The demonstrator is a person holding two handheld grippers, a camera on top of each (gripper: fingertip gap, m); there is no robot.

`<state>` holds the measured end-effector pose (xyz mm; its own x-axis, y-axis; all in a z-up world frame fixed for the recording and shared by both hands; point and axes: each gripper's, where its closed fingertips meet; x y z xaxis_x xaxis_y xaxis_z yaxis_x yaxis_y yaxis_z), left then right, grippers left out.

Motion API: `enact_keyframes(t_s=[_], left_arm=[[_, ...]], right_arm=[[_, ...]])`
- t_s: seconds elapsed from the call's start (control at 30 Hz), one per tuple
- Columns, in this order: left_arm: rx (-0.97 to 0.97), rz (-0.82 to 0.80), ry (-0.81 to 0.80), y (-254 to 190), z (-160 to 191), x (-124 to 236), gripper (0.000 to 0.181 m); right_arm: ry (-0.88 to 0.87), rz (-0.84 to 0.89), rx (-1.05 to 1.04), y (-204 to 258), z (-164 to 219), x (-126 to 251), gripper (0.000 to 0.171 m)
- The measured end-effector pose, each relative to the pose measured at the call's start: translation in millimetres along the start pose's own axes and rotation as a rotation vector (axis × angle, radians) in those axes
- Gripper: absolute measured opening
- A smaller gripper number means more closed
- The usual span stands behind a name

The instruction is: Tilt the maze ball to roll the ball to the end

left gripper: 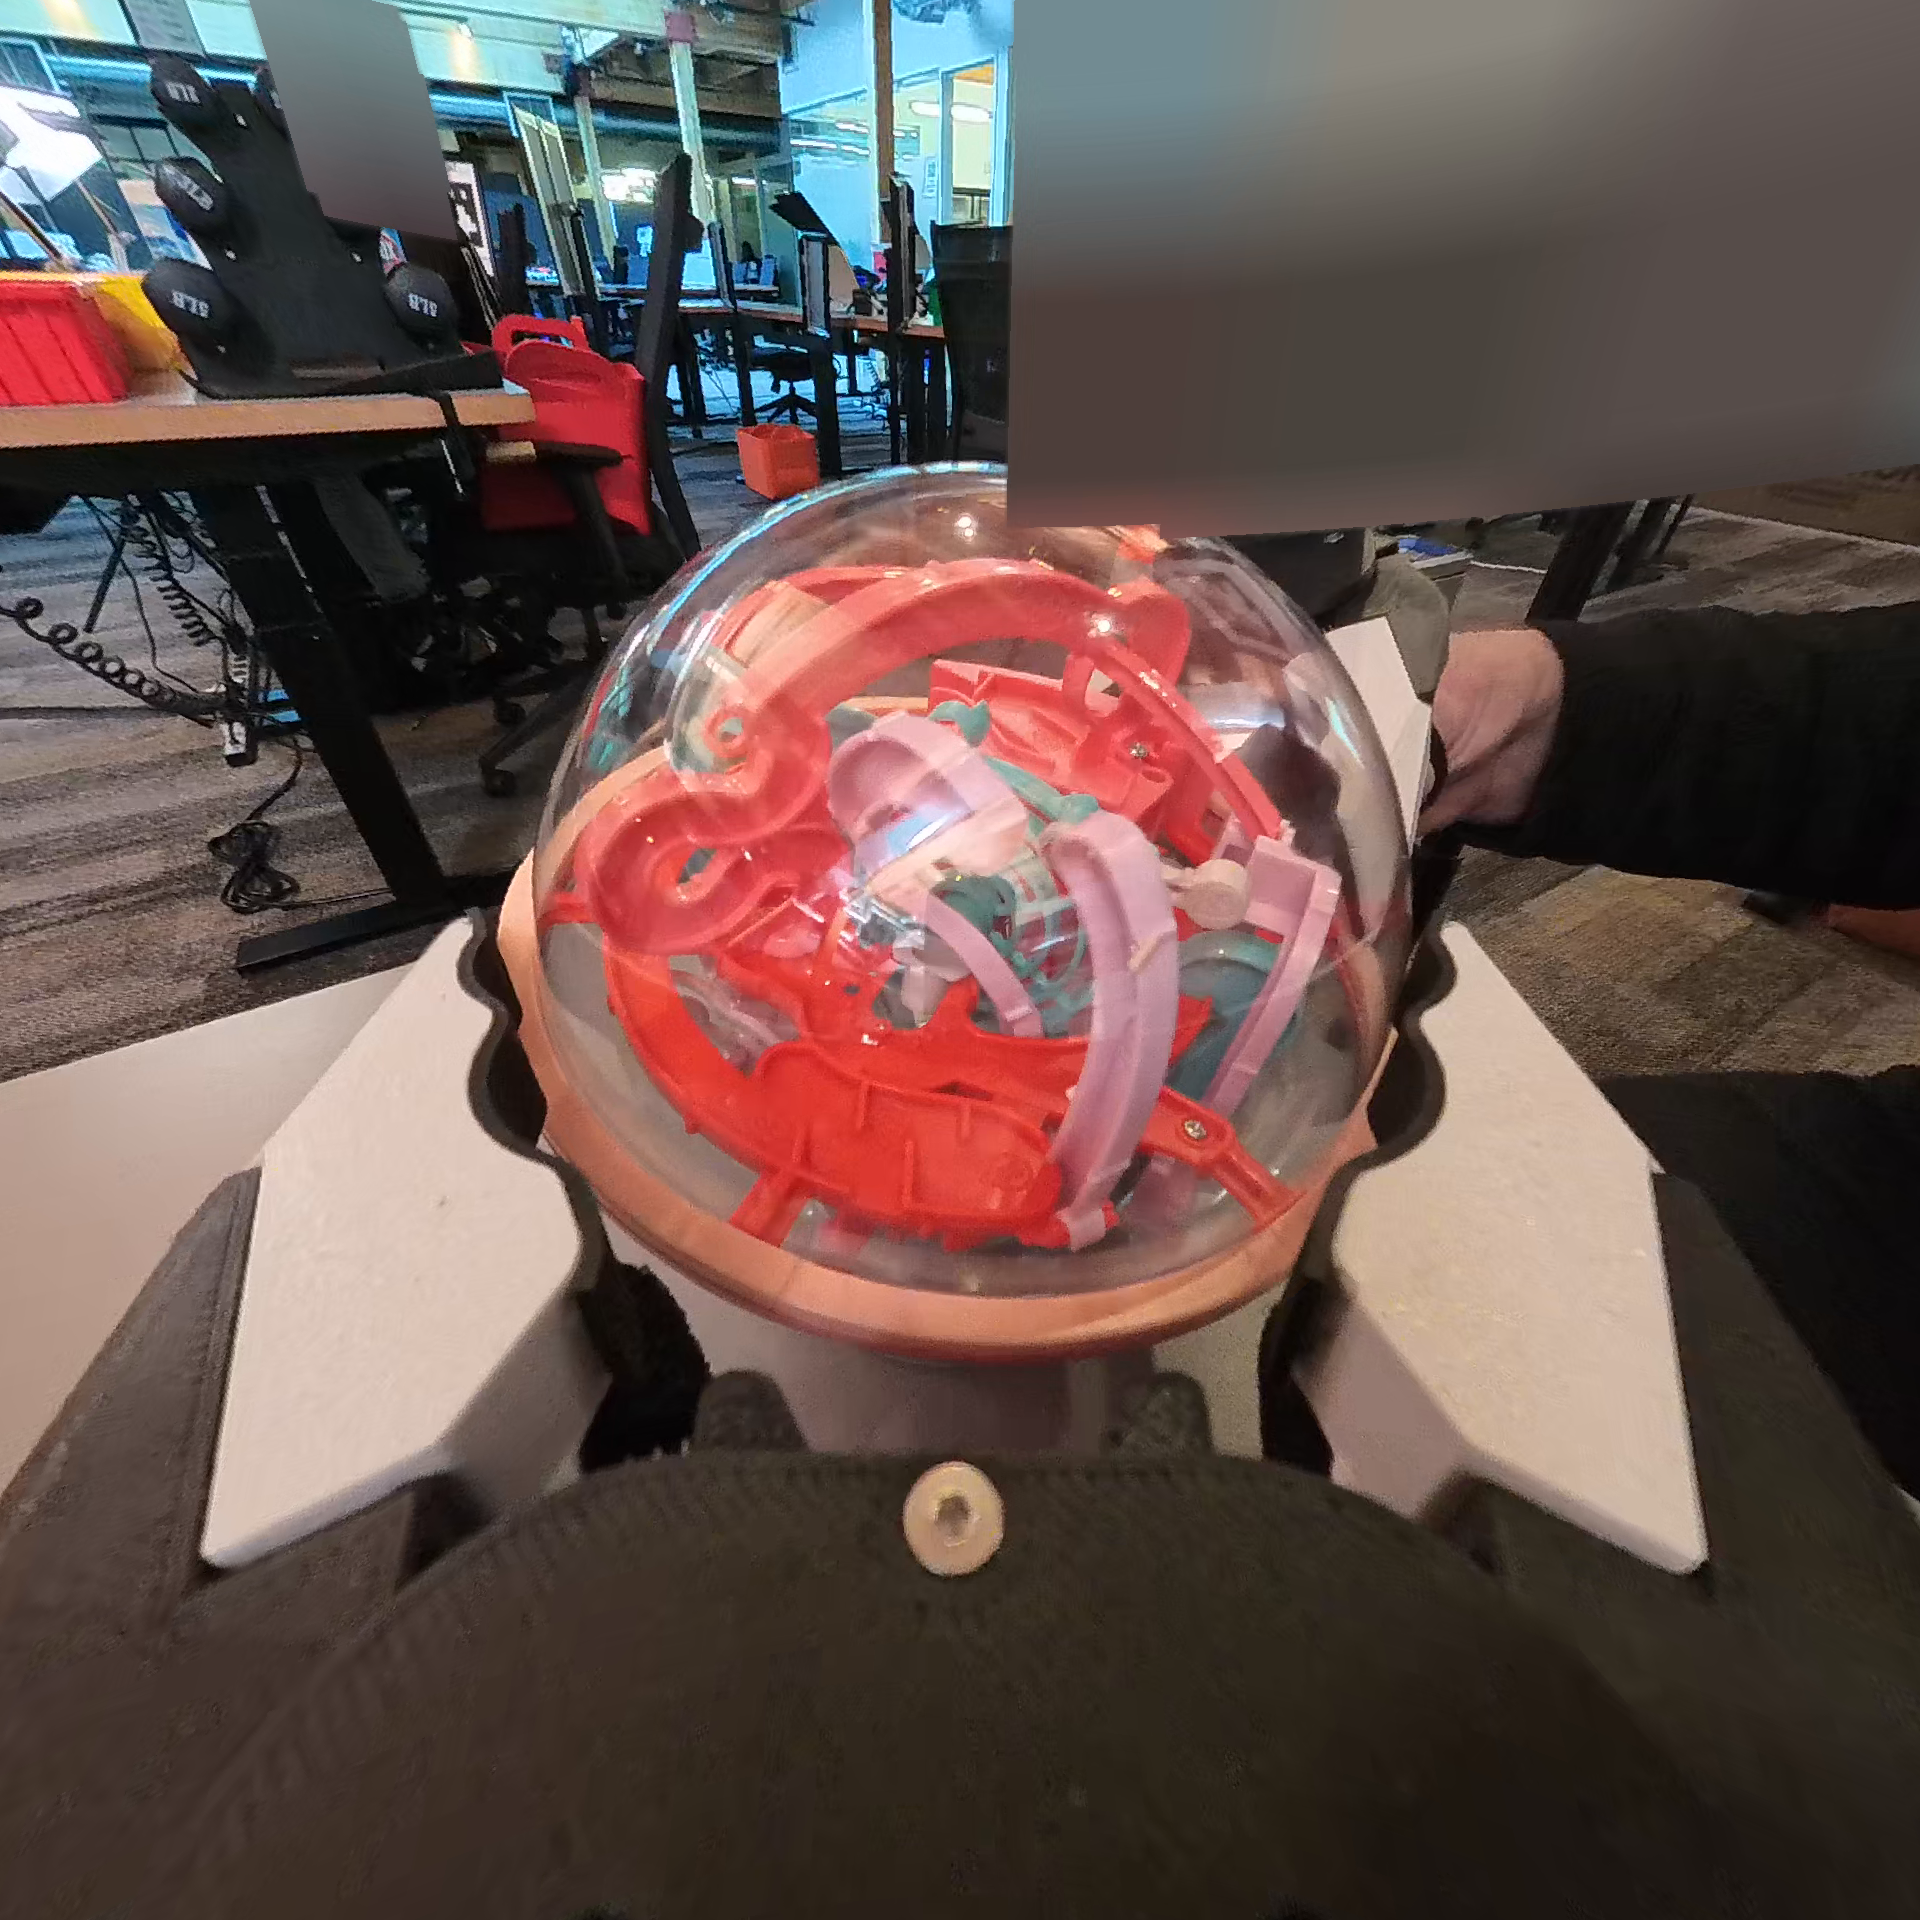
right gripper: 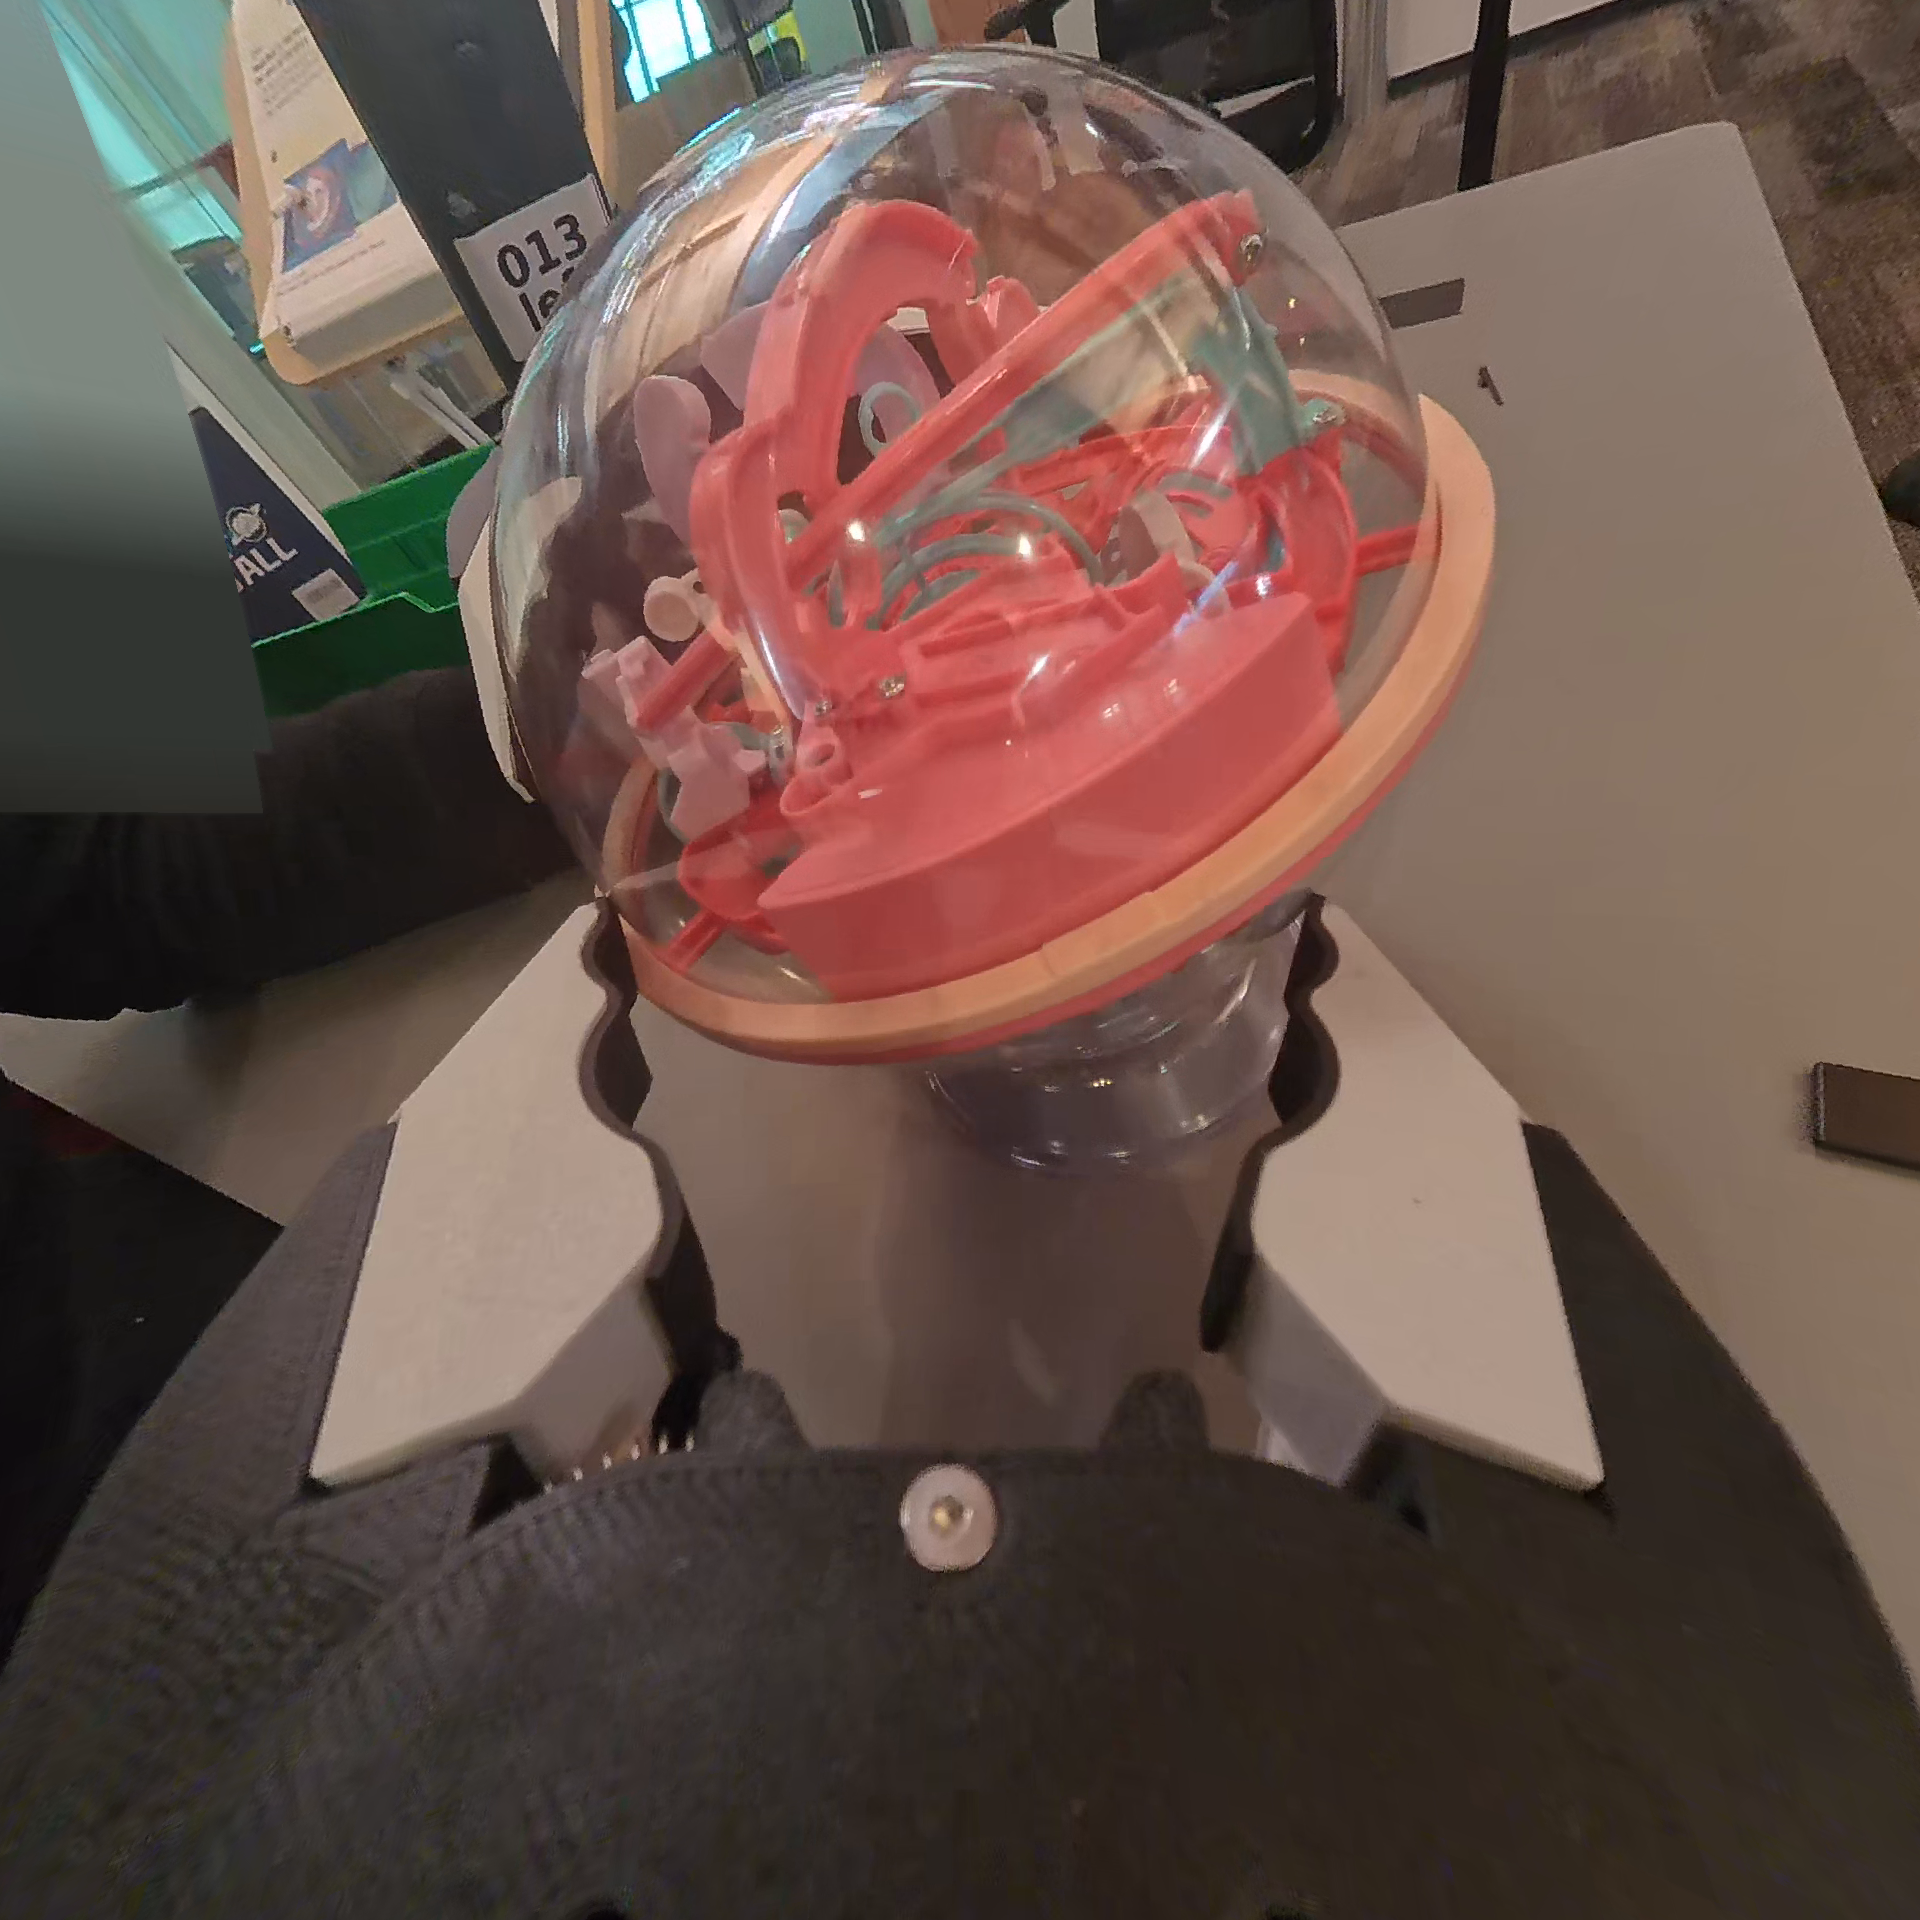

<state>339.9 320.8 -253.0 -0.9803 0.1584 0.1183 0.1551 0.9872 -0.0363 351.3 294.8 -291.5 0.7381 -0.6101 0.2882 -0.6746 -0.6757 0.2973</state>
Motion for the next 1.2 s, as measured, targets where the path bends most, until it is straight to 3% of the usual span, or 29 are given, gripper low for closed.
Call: enact_keyframes(t_s=[1.2], left_arm=[[-0.01,0.035,-0.013,-0.7,-13.3,4.9,0.156]], right_arm=[[-0.065,0.025,-0.039,6.3,-4.8,-10.2,0.124]])
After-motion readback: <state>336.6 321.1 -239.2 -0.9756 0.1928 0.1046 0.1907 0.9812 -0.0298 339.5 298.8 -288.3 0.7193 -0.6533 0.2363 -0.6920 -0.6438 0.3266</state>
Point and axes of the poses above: each gripper's, where its closed fingertips meet, x back along the fingers, z out of its underside, y = z × x across the jaws, and after that the axes turned 1 degree about x, right-handed
